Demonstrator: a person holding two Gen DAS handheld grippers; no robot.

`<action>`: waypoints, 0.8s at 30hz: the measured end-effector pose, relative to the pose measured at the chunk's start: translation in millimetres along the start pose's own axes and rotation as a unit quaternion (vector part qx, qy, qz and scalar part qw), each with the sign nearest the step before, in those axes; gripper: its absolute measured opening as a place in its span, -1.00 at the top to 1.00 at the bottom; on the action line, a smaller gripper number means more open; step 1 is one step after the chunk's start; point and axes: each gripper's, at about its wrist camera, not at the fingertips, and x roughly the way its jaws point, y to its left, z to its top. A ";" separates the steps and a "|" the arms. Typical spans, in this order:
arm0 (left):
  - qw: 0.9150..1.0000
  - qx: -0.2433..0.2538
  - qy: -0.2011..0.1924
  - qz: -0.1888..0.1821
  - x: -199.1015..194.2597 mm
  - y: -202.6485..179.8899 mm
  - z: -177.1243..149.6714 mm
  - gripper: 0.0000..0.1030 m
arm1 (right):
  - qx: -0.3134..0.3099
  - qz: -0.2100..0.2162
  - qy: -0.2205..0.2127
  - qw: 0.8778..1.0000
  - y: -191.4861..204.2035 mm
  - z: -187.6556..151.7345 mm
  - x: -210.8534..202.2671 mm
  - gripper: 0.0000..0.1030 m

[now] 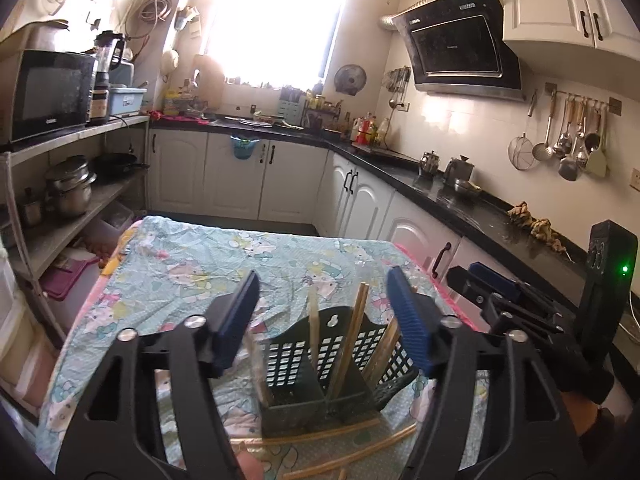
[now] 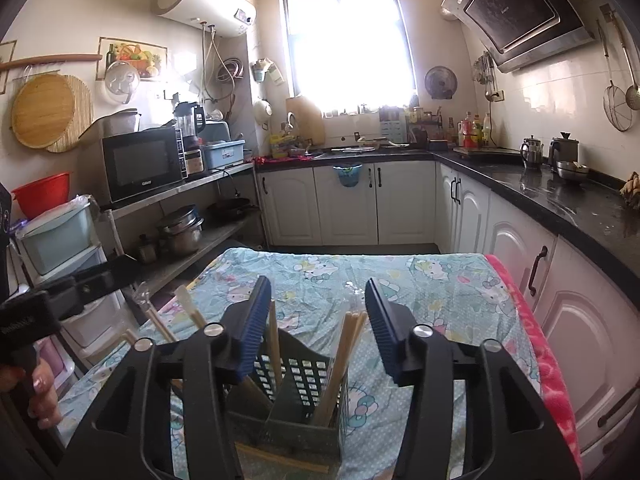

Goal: Organize utensils
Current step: 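Open both grippers to release the chopsticks and raise them from the basket, then move both grippers down toward the remaining chopsticks beside the basket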

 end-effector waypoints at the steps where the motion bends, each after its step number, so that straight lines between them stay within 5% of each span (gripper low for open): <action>1: 1.000 0.000 -0.001 0.002 -4.5 1.3 -0.9 -0.31 | 0.000 0.001 0.001 1.000 1.3 -1.1 -3.3 0.00; 9: 1.000 -0.012 -0.006 0.009 -38.2 15.3 -12.5 -0.78 | -0.001 0.010 0.005 1.000 11.2 -6.3 -25.4 -0.17; 24: 0.998 -0.038 0.001 0.041 -73.8 43.0 -49.8 -0.79 | -0.024 0.019 0.010 0.999 33.1 -18.5 -55.7 -0.29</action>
